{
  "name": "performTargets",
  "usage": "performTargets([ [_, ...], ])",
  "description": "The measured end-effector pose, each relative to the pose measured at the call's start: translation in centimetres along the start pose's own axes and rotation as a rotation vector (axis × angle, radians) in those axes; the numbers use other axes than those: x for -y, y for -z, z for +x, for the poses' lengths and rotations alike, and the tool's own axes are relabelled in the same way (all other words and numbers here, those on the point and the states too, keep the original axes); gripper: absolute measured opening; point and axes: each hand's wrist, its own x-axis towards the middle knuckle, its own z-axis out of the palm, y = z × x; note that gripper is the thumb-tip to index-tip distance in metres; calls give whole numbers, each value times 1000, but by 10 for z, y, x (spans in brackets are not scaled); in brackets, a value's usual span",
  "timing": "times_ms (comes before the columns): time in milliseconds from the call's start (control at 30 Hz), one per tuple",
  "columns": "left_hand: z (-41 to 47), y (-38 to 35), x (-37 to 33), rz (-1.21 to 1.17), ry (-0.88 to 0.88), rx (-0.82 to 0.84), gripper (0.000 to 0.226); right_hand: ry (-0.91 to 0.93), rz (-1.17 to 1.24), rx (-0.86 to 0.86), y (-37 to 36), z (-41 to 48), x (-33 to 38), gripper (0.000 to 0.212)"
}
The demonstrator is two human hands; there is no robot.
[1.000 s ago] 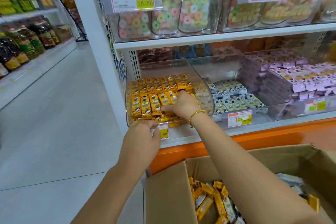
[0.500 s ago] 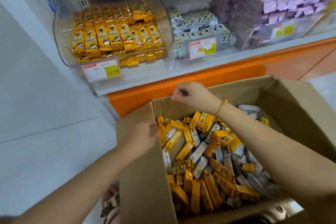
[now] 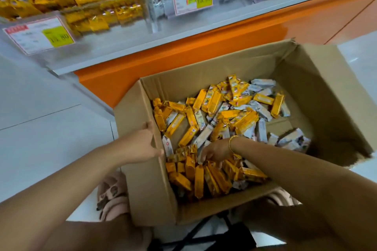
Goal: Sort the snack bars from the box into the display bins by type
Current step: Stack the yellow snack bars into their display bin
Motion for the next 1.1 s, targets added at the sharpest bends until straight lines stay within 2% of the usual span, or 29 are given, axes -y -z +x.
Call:
performTargets([
  [133,0,2,1,13,-7,-18,97,-20,-160,42,-5,2,6,66],
  [333,-4,2,6,-20,-28,-38,95,-44,-256,135,-2,-1,2,87],
  [667,-2,5,4,-19,-19,-67,88,-4,-4,22,-9,1,8,43],
  [767,-1,5,5,-23,-16,-68,88,-48,52,-14,-8,-2,7,50],
  [867,0,4,7,-32,-12,-67,88,-69,69,26,-11,-4,7,60],
  [1100,1,6,6,-42,-14,-70,86,-38,28,4,-12,-6,18,56],
])
